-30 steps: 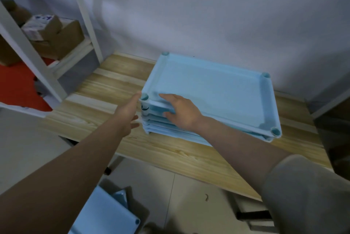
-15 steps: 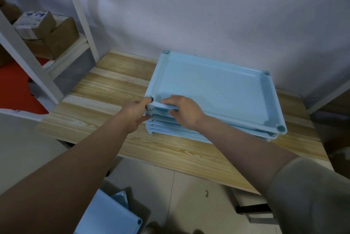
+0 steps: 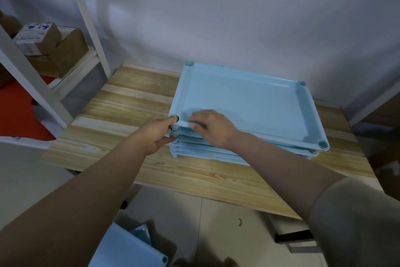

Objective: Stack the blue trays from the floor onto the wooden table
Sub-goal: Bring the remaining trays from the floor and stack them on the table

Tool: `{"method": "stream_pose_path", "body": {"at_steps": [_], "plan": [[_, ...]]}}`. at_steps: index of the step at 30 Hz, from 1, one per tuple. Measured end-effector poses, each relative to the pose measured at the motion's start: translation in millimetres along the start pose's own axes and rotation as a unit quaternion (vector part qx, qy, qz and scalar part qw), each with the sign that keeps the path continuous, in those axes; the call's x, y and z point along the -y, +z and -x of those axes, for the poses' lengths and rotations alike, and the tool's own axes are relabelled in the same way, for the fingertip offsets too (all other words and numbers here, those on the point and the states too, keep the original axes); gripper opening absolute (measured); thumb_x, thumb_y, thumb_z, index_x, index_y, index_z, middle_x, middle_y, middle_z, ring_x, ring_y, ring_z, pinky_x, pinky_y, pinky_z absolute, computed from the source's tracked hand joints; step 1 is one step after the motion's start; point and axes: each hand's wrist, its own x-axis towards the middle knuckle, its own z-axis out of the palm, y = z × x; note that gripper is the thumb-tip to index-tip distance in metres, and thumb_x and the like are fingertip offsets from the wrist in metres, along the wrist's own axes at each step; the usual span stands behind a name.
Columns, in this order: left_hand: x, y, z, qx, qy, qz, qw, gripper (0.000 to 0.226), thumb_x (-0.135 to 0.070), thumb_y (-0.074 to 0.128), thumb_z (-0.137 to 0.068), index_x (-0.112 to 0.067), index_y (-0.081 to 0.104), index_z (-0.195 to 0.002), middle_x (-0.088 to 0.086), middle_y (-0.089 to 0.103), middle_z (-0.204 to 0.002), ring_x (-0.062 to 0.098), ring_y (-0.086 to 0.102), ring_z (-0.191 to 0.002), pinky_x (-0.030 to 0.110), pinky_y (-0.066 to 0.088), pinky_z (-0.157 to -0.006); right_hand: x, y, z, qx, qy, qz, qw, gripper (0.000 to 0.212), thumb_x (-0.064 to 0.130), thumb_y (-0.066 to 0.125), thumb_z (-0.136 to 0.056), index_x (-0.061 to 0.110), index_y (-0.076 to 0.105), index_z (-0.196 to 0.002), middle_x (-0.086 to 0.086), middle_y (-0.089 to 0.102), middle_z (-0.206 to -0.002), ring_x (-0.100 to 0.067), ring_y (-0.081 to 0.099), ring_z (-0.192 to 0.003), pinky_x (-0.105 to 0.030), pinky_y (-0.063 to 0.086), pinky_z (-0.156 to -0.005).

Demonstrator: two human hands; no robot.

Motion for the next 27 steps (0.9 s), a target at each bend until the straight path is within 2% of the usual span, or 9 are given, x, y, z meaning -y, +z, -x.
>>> {"method": "stream_pose_path", "body": {"at_steps": [3, 7, 11, 13, 15, 17, 21, 25, 27], "plan": [[0.2, -1.4, -0.4, 0.003, 0.003, -0.008, 1.000, 0.043, -0.025, 0.071, -0.087, 0.000, 0.060, -0.121, 0.013, 0.059, -0.124, 0.025, 0.062, -0.107, 0.040, 0.056, -0.089, 0.8, 4.7, -5.0, 0.047, 0.010, 0.079, 0.996, 0.048, 0.049, 0.023, -0.102, 0.035, 0.034, -0.147, 0.007, 0.019, -0.160, -0.016, 0.009, -0.149, -0.043, 0.008, -0.121], [0.0, -4.9, -2.7, 0.010, 0.006, -0.006, 1.000, 0.038, -0.018, 0.070, -0.088, 0.001, 0.062, -0.120, 0.015, 0.064, -0.119, 0.026, 0.064, -0.105, 0.039, 0.057, -0.085, -0.2, 9.0, -7.6, 0.081, 0.005, 0.096, 0.992, 0.049, 0.050, 0.016, -0.102, 0.039, 0.027, -0.149, 0.009, 0.008, -0.162, -0.015, 0.000, -0.150, -0.046, 0.001, -0.121], [-2.7, -8.5, -2.3, 0.030, -0.015, -0.037, 0.999, 0.035, -0.022, 0.070, -0.088, -0.006, 0.065, -0.118, 0.013, 0.066, -0.118, 0.029, 0.065, -0.105, 0.043, 0.056, -0.088, -0.4, 8.7, -6.5, 0.057, -0.007, 0.107, 0.993, 0.048, 0.050, 0.019, -0.102, 0.037, 0.034, -0.146, 0.009, 0.015, -0.161, -0.016, 0.006, -0.149, -0.045, 0.006, -0.120], [-6.7, -10.9, -1.7, 0.043, -0.032, -0.092, 0.994, 0.033, -0.029, 0.070, -0.087, -0.014, 0.066, -0.117, 0.007, 0.067, -0.115, 0.028, 0.066, -0.103, 0.044, 0.056, -0.088, 3.4, 5.3, -10.8, 0.049, -0.006, 0.110, 0.993, 0.048, 0.052, 0.022, -0.101, 0.033, 0.048, -0.137, 0.005, 0.029, -0.156, -0.020, 0.020, -0.146, -0.044, 0.017, -0.118], [-10.7, -14.8, -6.3, 0.042, -0.039, -0.150, 0.987, 0.035, -0.035, 0.072, -0.084, -0.020, 0.065, -0.115, -0.001, 0.066, -0.113, 0.022, 0.063, -0.104, 0.045, 0.053, -0.091, 6.9, -2.5, -22.8, 0.026, 0.004, 0.105, 0.994, 0.048, 0.051, 0.024, -0.101, 0.024, 0.062, -0.115, -0.001, 0.051, -0.138, -0.024, 0.041, -0.131, -0.042, 0.033, -0.108], [-15.0, -18.6, -12.9, 0.031, -0.034, -0.188, 0.981, 0.043, -0.039, 0.075, -0.078, -0.023, 0.062, -0.116, -0.005, 0.062, -0.115, 0.018, 0.058, -0.109, 0.044, 0.048, -0.093, 4.7, -10.9, -39.6, -0.017, 0.017, 0.094, 0.995, 0.045, 0.046, 0.028, -0.101, 0.020, 0.062, -0.114, -0.004, 0.058, -0.127, -0.026, 0.047, -0.121, -0.041, 0.038, -0.101], [-33.3, -17.7, -31.5, -0.005, 0.018, -0.111, 0.994, 0.030, -0.035, 0.056, -0.078, -0.023, 0.063, -0.105, -0.003, 0.059, -0.127, 0.021, 0.055, -0.115, 0.046, 0.041, -0.100, -15.0, -25.4, -74.4, -0.055, 0.036, 0.103, 0.993, 0.052, 0.042, 0.032, -0.102, 0.019, 0.033, -0.148, -0.001, 0.031, -0.155, -0.022, 0.023, -0.144, -0.040, 0.019, -0.116], [-58.4, 3.9, -51.9, -0.025, 0.050, -0.156, 0.986, 0.048, -0.056, 0.049, -0.087, -0.024, 0.059, -0.122, -0.006, 0.056, -0.128, 0.022, 0.056, -0.113, 0.048, 0.042, -0.103, -33.9, -37.0, -110.7, -0.050, 0.056, 0.123, 0.990, 0.062, 0.043, 0.031, -0.101, 0.018, 0.010, -0.155, 0.003, 0.001, -0.163, -0.017, -0.004, -0.150, -0.043, 0.000, -0.121], [-65.6, 16.4, -59.2, -0.012, 0.072, -0.176, 0.982, 0.049, -0.064, 0.044, -0.089, -0.026, 0.063, -0.116, -0.005, 0.063, -0.118, 0.021, 0.060, -0.106, 0.044, 0.047, -0.097, -39.8, -40.6, -125.8, -0.048, 0.059, 0.139, 0.987, 0.065, 0.043, 0.030, -0.101, 0.018, 0.005, -0.155, 0.003, -0.005, -0.163, -0.017, -0.008, -0.149, -0.045, -0.004, -0.121]]}}
